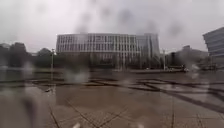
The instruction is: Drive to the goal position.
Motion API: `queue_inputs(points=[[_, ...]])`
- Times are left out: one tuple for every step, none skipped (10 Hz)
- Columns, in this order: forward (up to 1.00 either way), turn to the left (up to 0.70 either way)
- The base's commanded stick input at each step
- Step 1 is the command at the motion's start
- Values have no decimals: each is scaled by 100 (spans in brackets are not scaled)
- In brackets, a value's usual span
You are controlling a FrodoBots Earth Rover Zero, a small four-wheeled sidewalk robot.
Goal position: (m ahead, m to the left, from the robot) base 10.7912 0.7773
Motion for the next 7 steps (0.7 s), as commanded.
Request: queue_inputs(points=[[70,13],[70,13],[70,13],[70,13],[70,10],[70,1],[70,1]])
